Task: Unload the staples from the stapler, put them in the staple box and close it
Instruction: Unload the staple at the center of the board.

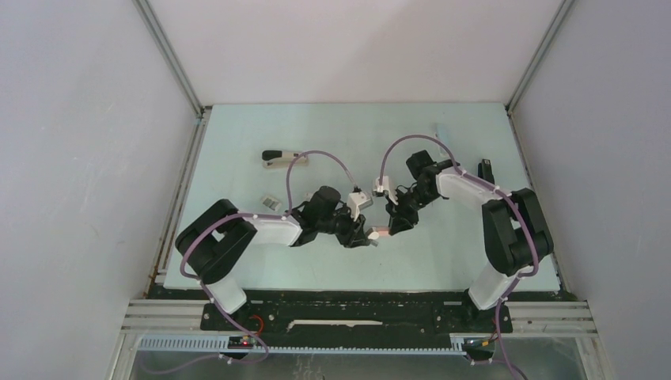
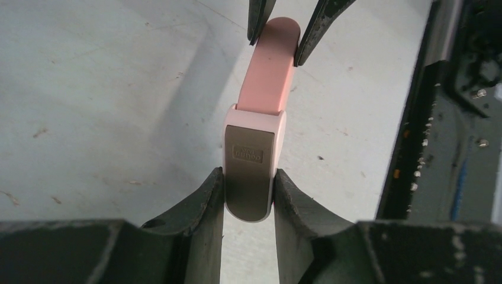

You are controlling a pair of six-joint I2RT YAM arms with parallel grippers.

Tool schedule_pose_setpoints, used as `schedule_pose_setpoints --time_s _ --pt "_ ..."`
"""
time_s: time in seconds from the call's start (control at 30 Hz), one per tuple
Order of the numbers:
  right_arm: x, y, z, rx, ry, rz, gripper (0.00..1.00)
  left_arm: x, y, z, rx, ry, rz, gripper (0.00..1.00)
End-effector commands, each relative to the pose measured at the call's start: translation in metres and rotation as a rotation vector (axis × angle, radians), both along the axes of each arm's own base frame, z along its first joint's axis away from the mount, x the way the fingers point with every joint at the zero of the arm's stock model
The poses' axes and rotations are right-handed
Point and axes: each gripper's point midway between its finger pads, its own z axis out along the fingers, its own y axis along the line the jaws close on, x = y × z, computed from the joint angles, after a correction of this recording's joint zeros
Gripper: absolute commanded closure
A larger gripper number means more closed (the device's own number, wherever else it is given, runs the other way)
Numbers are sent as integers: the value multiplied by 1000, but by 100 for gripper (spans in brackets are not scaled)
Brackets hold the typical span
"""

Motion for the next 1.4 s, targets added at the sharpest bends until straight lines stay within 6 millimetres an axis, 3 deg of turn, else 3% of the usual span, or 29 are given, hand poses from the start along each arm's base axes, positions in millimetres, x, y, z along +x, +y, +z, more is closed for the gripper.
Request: schedule_pose_setpoints --time_s 0.0,0.3,0.67,1.13,1.37 --pt "-17 23 51 191 21 47 100 2 -13 45 -183 -17 51 80" --pt "-29 33 73 321 81 74 100 -8 -21 79 -388 3 51 58" --pt "-30 34 79 358 106 65 100 -8 -18 88 -456 4 86 32" --pt "-25 29 86 380 109 38 100 1 13 93 -461 -73 203 1" --pt "-24 28 89 389 103 34 100 4 34 93 -420 -127 279 0"
